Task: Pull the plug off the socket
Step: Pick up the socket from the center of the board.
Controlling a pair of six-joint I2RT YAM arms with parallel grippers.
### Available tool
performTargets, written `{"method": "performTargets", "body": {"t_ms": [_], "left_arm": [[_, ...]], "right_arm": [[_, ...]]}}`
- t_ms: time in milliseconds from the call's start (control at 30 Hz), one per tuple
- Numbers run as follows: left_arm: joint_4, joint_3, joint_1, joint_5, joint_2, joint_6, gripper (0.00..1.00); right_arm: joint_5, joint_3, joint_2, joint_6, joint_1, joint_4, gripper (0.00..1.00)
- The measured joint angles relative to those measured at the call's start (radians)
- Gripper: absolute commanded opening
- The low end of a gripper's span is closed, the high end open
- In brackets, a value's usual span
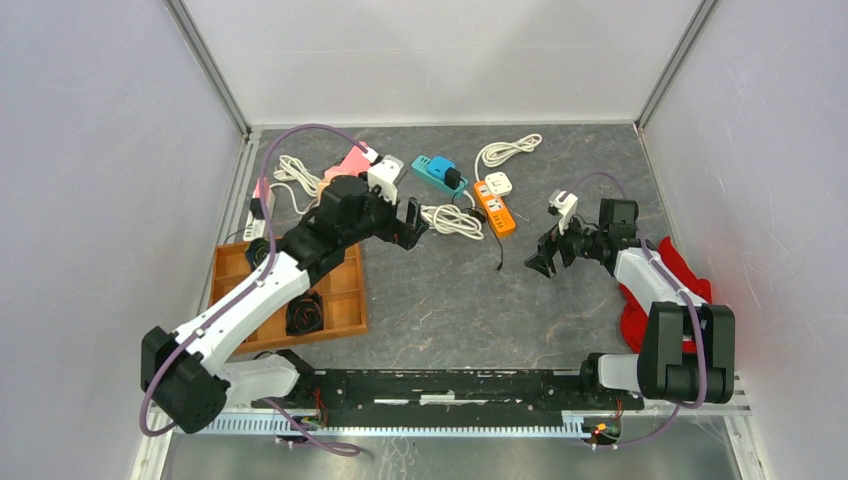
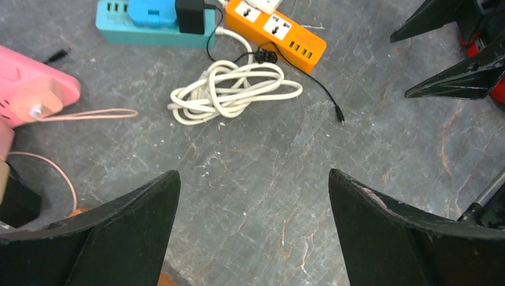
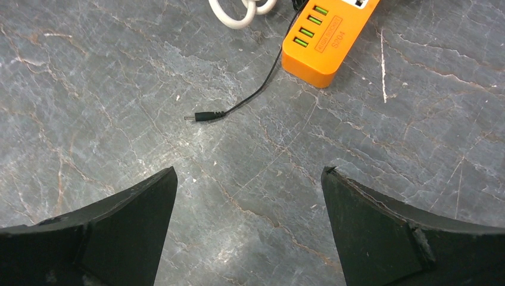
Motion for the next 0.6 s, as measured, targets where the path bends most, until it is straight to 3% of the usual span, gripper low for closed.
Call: {"method": "performTargets", "body": {"t_ms": [300, 467, 600], "left_arm": [[-0.021, -0.03, -0.004, 0.05, -0.003, -0.127, 1.0], [-0.008, -0.226, -0.004, 0.09, -0.142, -0.291, 1.0], [-0.021, -0.328, -0.004, 0.112, -0.249, -0.372, 1.0]], "right_arm": [[0.049, -0.014, -0.036, 0.127, 0.011, 0.06, 0.98], [0.172, 0.015, -0.018, 0.161, 0.105, 0.07, 0.98], [0.248, 0.134, 0.082, 0.185, 0.208, 0.068, 0.98]]}}
